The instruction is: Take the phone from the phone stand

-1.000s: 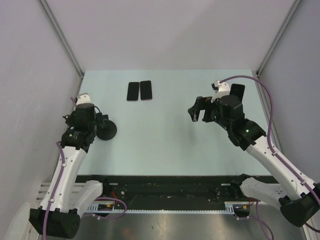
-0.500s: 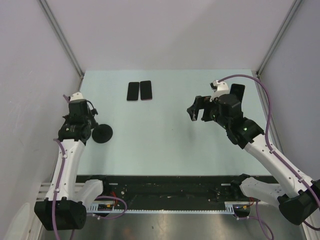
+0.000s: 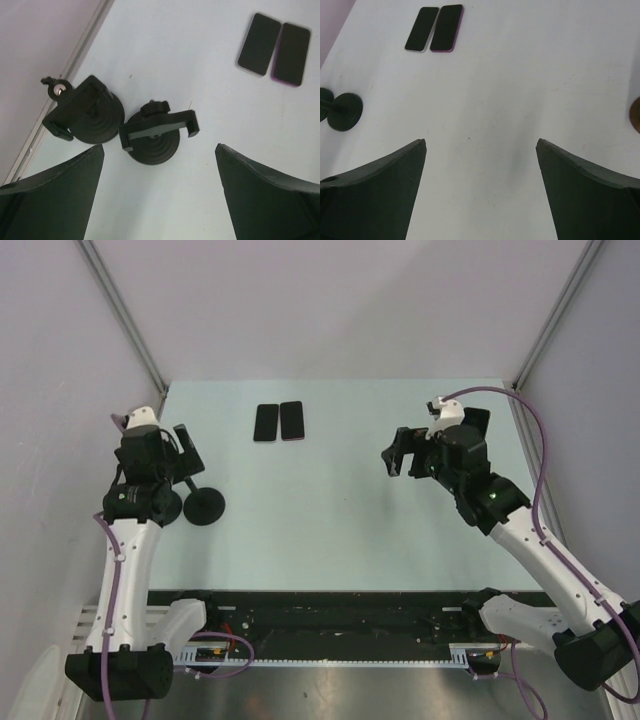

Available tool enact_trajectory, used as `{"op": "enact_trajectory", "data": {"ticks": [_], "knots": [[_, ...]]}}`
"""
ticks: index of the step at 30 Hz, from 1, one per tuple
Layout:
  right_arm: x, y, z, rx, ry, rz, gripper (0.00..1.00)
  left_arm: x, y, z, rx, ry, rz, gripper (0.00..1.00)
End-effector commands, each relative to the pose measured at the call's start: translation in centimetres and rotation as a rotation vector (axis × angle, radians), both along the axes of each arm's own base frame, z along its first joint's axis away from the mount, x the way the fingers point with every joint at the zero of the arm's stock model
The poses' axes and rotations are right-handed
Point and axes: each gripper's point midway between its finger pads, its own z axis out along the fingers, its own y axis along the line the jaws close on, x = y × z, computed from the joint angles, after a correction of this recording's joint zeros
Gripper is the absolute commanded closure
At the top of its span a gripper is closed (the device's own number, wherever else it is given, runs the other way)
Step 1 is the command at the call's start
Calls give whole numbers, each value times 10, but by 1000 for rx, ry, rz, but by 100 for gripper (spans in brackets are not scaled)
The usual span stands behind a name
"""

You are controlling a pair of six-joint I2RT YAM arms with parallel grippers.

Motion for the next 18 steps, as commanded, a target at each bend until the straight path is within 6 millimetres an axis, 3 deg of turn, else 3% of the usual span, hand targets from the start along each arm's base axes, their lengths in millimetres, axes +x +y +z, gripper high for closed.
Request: {"op": "enact_trajectory", "data": {"ticks": [1,3,10,13,15,18], "knots": [[19,-30,16,-40,-72,-123,2,0,-16,55,4,-133,-90,1],[30,-51,15,-90,-69,-201,0,2,-34,70,-24,-173,-178,0],[66,-128,-11,-160,18,-481,0,-17,-130,104,-140,-279,-588,0],[81,-161,-24,-164,50,-600,0,-28,-166,100,-187,-304,-735,0],[92,-181,-34,-154,67,-659,0,-29,-183,84,-208,-289,-793,0],[107,-195,-40,-150,59,-681,0,-38,-223,56,-240,-263,-924,0]]}}
